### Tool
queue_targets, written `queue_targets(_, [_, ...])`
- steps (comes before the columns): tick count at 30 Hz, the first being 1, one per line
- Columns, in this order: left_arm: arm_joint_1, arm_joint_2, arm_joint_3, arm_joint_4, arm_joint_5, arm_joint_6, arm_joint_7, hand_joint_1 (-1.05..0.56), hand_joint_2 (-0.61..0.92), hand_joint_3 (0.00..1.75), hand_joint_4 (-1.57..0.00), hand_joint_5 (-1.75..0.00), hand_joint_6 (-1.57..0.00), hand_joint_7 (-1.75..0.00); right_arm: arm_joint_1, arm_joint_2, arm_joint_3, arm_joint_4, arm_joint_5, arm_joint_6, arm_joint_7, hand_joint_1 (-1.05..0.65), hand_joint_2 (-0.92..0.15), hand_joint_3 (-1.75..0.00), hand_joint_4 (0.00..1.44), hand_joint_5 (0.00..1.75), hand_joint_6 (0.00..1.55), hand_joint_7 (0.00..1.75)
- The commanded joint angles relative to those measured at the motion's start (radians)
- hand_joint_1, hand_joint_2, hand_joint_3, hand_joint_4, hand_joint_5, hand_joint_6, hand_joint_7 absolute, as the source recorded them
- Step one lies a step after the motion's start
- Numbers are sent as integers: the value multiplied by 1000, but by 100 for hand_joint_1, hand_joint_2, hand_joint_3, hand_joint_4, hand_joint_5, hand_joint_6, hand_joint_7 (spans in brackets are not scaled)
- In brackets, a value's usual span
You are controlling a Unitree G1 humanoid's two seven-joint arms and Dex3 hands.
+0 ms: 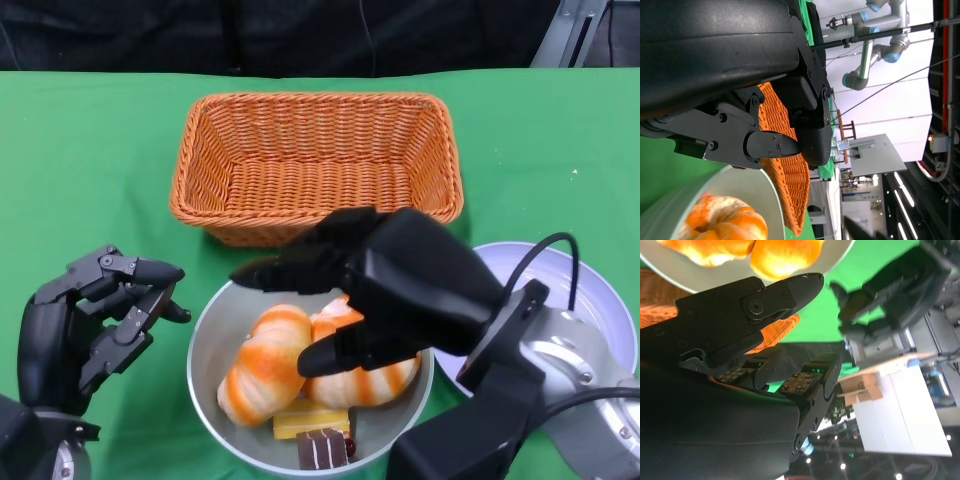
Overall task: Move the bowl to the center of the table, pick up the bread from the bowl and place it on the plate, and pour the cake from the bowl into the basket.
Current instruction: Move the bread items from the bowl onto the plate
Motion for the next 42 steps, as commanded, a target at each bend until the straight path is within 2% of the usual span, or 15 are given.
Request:
queue_targets(1, [27,-2,11,-31,9,27,40,-21,92,20,-91,-119,-111,-49,-19,-3,18,13,8,11,13,-76,-89,-1,59,12,59,0])
queue_targets(4, [32,16,7,-36,97,14,114,-24,92,20,-97,-102,-118,-29,-21,-6,36,15,6,26,27,-77,-90,-1,57,10,59,0])
queue_targets(5, [35,23,5,-43,119,24,131,-29,92,20,-90,-118,-120,-28,-21,-9,42,13,1,33,36,-78,-91,-1,55,9,58,0])
queue_targets(7, [35,29,2,-53,114,43,123,-34,92,15,-84,-131,-120,-30,-23,-16,51,12,-1,35,48,-80,-92,-1,55,8,58,0])
queue_targets(8, [34,29,2,-55,89,51,100,-38,92,12,-80,-142,-114,-46,-25,-22,53,13,3,32,55,-81,-92,-1,54,7,58,0])
queue_targets(9, [31,27,4,-53,56,60,72,-39,92,9,-79,-145,-109,-55,-27,-29,56,14,7,28,65,-82,-92,-1,54,6,58,0])
queue_targets(12, [25,24,9,-48,4,79,29,-36,90,2,-83,-130,-103,-65,-29,-42,61,20,15,21,79,-85,-92,-3,51,4,56,0])
queue_targets(17, [24,19,13,-47,-16,88,19,-30,87,1,-85,-134,-92,-94,-32,-59,79,32,-10,7,78,-87,-92,-5,48,2,58,1])
queue_targets(21, [20,16,17,-36,-59,85,-30,-23,92,8,-85,-136,-91,-96,-26,-70,96,43,-54,-15,43,-87,-92,-4,44,0,62,2])
queue_targets(30, [34,2,26,-62,-47,98,-16,-26,92,18,-91,-127,-98,-80,-44,-81,138,113,-206,-75,-109,-84,-91,-1,45,1,63,0])
queue_targets(31, [35,-1,28,-65,-56,102,-26,-27,92,18,-91,-127,-100,-75,-45,-80,143,126,-218,-80,-126,-84,-91,0,45,1,63,0])
queue_targets(32, [36,-3,29,-67,-62,104,-33,-30,92,17,-94,-121,-107,-57,-46,-80,147,135,-226,-83,-140,-83,-89,0,46,1,63,0])
queue_targets(33, [38,-6,30,-70,-65,107,-34,-31,92,16,-95,-118,-111,-47,-49,-79,153,148,-238,-85,-158,-82,-89,0,46,1,63,0])
queue_targets(35, [42,-8,30,-76,-51,102,-21,-32,92,14,-96,-115,-117,-34,-57,-76,164,181,-258,-97,-201,-82,-89,0,48,2,63,0])
queue_targets(42, [50,-9,29,-77,-31,87,-10,-35,92,14,-85,-145,-123,-23,-83,-68,190,261,-289,-112,-274,-80,-89,0,49,1,65,1])
